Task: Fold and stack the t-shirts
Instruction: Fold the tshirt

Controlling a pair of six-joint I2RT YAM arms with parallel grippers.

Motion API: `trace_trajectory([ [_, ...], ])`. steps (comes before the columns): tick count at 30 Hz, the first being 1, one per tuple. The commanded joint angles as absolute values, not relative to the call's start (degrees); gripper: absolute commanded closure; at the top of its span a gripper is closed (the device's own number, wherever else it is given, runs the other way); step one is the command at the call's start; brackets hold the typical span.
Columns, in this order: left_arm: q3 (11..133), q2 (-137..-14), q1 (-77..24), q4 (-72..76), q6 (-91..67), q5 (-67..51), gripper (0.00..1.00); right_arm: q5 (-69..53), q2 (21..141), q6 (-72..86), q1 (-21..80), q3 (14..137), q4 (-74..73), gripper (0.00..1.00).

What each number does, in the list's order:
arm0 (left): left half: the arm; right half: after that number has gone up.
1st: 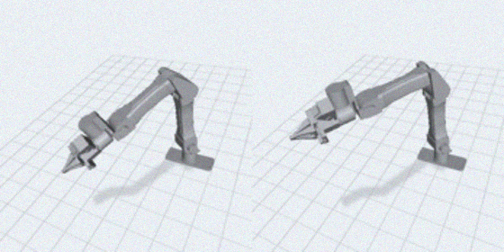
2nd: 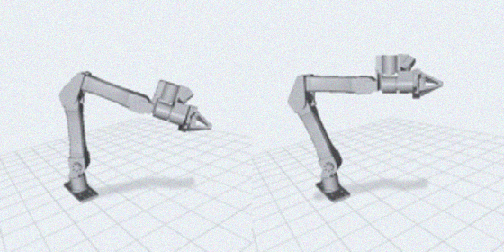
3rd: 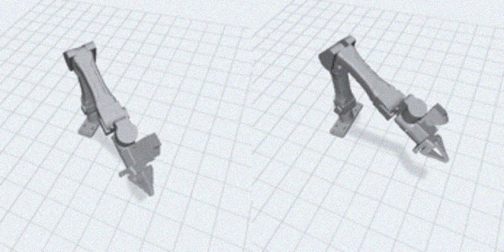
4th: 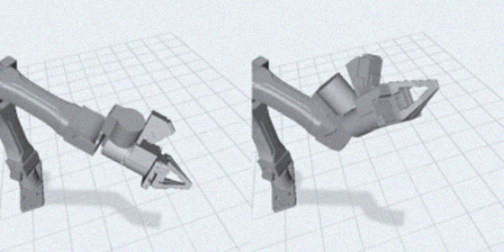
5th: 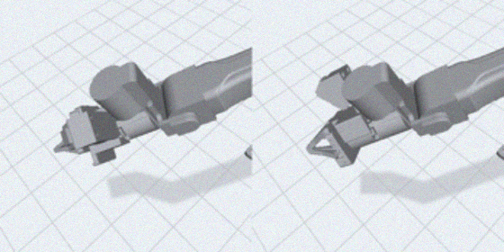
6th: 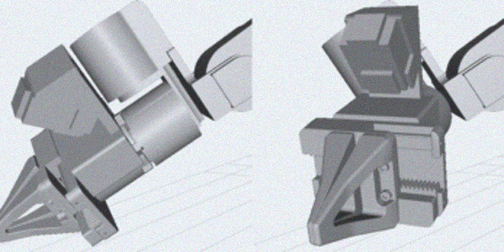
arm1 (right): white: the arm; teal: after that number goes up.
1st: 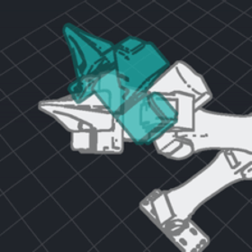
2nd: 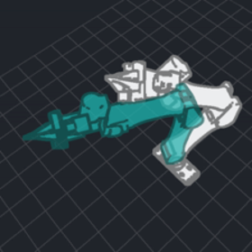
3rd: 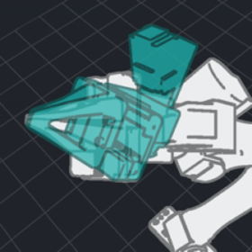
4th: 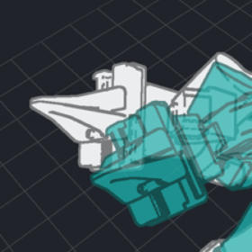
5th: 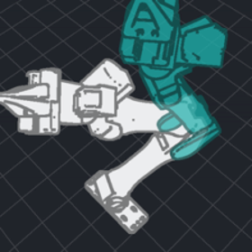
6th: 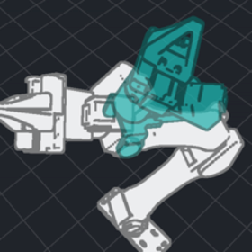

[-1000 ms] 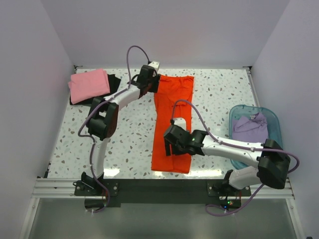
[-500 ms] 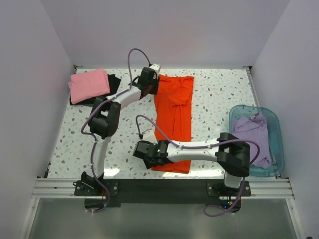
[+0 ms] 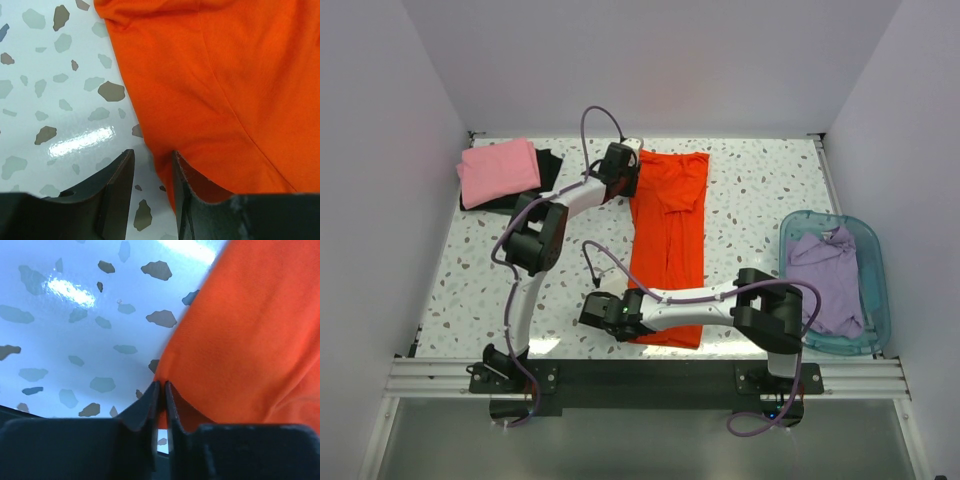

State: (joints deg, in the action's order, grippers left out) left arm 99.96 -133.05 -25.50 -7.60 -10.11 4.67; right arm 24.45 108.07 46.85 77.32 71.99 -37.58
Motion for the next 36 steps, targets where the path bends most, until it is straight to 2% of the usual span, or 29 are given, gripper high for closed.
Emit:
trace_trajectory([
  [1, 100.6, -133.8, -24.9, -4.6, -11.0, 5.4, 0.60, 25.4, 106.4, 48.7, 77.6, 71.4, -38.1, 0.94],
  [3, 100.6, -133.9, -24.9, -4.7, -10.9, 6.0, 0.60, 24.9, 104.7, 49.0, 77.6, 71.1, -38.1, 1.00],
  [13, 101.6, -134.1, -24.8, -5.4, -10.2, 6.9, 0.62, 21.6, 90.3, 51.5, 77.6, 62.1, -33.1, 1.00],
  [24, 102.7, -134.4, -24.3, -6.0, -9.8, 7.1, 0.64, 20.6, 80.2, 55.1, 77.6, 54.9, -31.1, 1.00],
  [29, 103.4, -134.7, -24.2, -6.6, -9.8, 7.0, 0.64, 19.9, 77.3, 55.8, 77.6, 53.1, -30.0, 1.00],
  [33, 103.4, -134.3, -23.9, -6.7, -9.8, 6.7, 0.63, 17.5, 80.7, 54.8, 77.6, 53.7, -28.2, 1.00],
  [34, 103.4, -133.9, -23.9, -6.7, -9.8, 6.5, 0.63, 17.2, 81.6, 54.6, 77.6, 53.8, -27.2, 0.98],
  [36, 103.0, -133.3, -23.8, -6.8, -9.8, 6.1, 0.60, 16.3, 82.8, 54.0, 77.6, 54.4, -25.8, 0.85],
])
